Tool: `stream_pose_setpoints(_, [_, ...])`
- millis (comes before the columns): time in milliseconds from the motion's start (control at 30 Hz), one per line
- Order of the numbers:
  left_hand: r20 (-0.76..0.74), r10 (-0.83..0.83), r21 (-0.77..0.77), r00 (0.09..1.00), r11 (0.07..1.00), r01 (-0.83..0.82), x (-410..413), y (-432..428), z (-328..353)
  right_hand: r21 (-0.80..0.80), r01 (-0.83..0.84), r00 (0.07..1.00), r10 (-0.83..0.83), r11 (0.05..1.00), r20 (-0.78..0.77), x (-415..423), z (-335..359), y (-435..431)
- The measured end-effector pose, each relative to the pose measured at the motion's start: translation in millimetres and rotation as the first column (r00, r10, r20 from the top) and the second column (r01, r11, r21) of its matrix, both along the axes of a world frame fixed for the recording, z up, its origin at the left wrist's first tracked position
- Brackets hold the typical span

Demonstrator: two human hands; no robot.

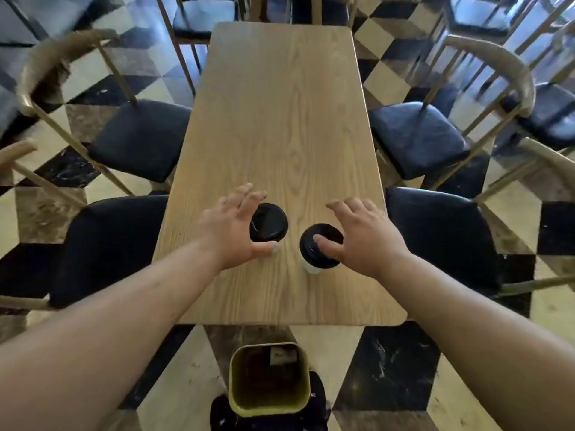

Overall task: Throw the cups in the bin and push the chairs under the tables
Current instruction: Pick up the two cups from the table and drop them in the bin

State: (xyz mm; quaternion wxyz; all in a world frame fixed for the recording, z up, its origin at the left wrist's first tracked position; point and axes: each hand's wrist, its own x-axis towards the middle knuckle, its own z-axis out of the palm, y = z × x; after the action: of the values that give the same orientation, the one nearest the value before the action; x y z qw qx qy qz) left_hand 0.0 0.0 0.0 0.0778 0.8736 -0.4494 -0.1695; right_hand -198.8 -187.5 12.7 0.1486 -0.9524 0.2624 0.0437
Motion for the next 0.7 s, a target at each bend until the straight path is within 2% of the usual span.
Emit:
stream_pose_setpoints(267, [-0.118,-0.005,0.038,0.993,0.999,0.009,-8,-8,-30,0.154,-0.011,0.998,0.020,0.988,-0.057,-2,-31,19])
stream_pose_setpoints(400, [-0.107,0.009,-0.023,0.994,1.000,-0.011,-10,-5,-32,0.161,0.011,0.999,-0.002,0.987,-0.053,1,-46,30])
stream_pose_setpoints(700, [-0.081,-0.075,0.059,0.994,0.995,0.080,-27,71,-25,0.133,0.037,0.998,-0.030,0.990,-0.053,-15,-39,77])
